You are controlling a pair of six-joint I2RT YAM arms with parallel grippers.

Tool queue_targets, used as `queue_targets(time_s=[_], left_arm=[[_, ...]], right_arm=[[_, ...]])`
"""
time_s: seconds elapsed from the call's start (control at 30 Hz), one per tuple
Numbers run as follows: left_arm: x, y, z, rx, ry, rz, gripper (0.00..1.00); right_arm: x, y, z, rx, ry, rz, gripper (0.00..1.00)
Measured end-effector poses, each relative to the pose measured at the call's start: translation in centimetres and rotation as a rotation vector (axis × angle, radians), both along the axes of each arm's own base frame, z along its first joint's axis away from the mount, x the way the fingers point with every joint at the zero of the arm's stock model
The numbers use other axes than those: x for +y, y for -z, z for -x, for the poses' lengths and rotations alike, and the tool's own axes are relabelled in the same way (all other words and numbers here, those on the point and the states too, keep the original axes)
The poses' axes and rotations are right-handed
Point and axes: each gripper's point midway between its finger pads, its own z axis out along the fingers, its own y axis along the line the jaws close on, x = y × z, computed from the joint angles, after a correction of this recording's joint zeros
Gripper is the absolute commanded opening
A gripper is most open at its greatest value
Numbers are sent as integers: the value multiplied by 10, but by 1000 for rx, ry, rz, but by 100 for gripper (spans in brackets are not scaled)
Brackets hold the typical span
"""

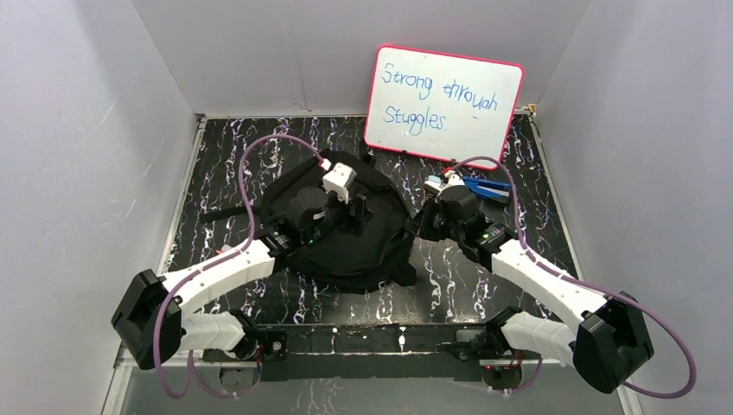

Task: Pack the student bag
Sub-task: Zip the student bag at the center of the board.

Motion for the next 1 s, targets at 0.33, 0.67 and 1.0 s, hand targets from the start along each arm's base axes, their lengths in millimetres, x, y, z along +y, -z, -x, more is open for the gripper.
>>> queue_targets(time_s=[0.33,0.67,1.0], left_arm=[[-1,45,20,120,63,19,65],[-25,120,29,284,157,-28,62],[-28,124,20,279,133,-34,64]], right_arm=[[11,-4,5,-9,-66,-43,0],[12,-2,7,-4,-74,-47,0],[10,-3,6,-8,-68,-44,6]])
